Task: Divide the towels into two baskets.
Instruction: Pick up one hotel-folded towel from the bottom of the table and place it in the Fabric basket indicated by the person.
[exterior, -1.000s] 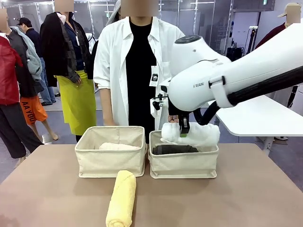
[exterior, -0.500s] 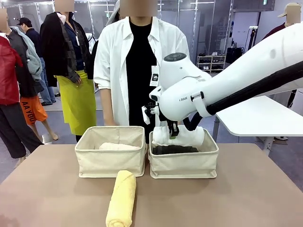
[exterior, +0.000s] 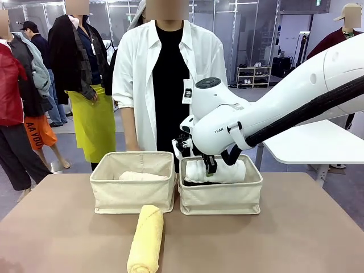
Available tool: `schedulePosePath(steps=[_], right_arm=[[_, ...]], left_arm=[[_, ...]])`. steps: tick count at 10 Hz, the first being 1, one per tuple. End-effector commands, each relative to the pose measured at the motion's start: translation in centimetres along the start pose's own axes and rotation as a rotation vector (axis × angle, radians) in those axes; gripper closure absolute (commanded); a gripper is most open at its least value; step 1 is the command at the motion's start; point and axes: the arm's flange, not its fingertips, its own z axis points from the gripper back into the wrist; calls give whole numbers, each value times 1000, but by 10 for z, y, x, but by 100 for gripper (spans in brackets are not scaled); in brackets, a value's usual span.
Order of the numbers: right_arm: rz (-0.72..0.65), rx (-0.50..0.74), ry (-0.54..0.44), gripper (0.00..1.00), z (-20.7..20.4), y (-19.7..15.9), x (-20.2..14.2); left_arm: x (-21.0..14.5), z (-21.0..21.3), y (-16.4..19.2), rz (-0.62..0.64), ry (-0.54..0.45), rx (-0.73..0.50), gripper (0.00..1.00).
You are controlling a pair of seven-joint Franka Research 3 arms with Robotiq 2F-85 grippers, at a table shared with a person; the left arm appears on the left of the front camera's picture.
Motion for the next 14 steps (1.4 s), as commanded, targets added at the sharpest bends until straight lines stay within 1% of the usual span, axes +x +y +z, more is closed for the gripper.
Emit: schedulePosePath(steps=[1, 2, 4, 5, 6, 14], right_arm=[[13, -1, 0, 7, 9, -1, 0], [2, 2, -4, 0, 9, -1, 0], [-27, 11, -3, 0, 10, 1, -1], [-58, 7, 27, 24, 11, 3, -6], [-3, -1, -4, 24, 4, -1, 1], [-3, -1, -4, 24, 4, -1, 1]], left_arm=[[-3, 2, -5, 0, 5, -3, 0], [-3, 2, -5, 0, 5, -3, 0], [-3, 2, -5, 0, 5, -3, 0], [-3, 2, -5, 0, 5, -3, 0], [-3, 2, -5, 0, 5, -3, 0], [-3, 2, -5, 0, 5, -3, 0]])
